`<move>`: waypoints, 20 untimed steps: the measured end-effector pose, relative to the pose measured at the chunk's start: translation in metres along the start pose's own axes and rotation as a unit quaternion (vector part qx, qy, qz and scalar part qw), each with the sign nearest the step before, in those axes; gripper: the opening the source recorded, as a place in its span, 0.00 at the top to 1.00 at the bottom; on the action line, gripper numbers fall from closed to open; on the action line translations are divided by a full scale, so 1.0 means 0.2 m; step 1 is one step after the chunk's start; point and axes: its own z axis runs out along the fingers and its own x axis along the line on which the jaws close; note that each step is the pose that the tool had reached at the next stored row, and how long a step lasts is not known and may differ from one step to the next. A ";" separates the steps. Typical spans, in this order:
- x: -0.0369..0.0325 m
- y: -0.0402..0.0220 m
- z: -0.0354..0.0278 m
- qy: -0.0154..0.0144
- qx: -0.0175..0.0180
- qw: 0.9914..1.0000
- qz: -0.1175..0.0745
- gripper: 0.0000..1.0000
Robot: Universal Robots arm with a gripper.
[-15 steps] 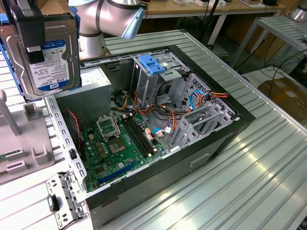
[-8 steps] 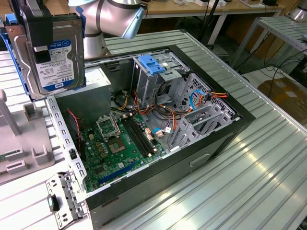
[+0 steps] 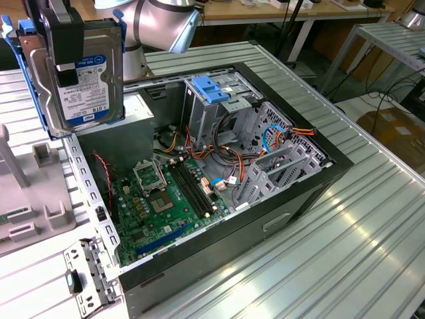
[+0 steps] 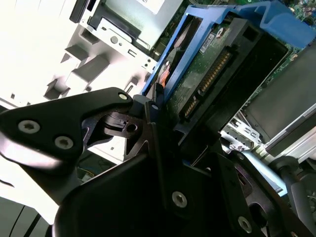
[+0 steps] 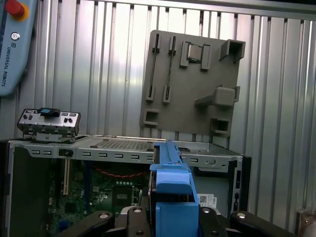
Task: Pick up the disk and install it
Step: 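Pick up the disk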
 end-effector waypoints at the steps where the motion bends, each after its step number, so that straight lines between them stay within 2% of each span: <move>1: 0.001 -0.005 0.000 0.000 0.000 1.000 0.000 0.64; 20: 0.026 -0.135 0.000 0.000 -0.001 1.000 0.000 0.64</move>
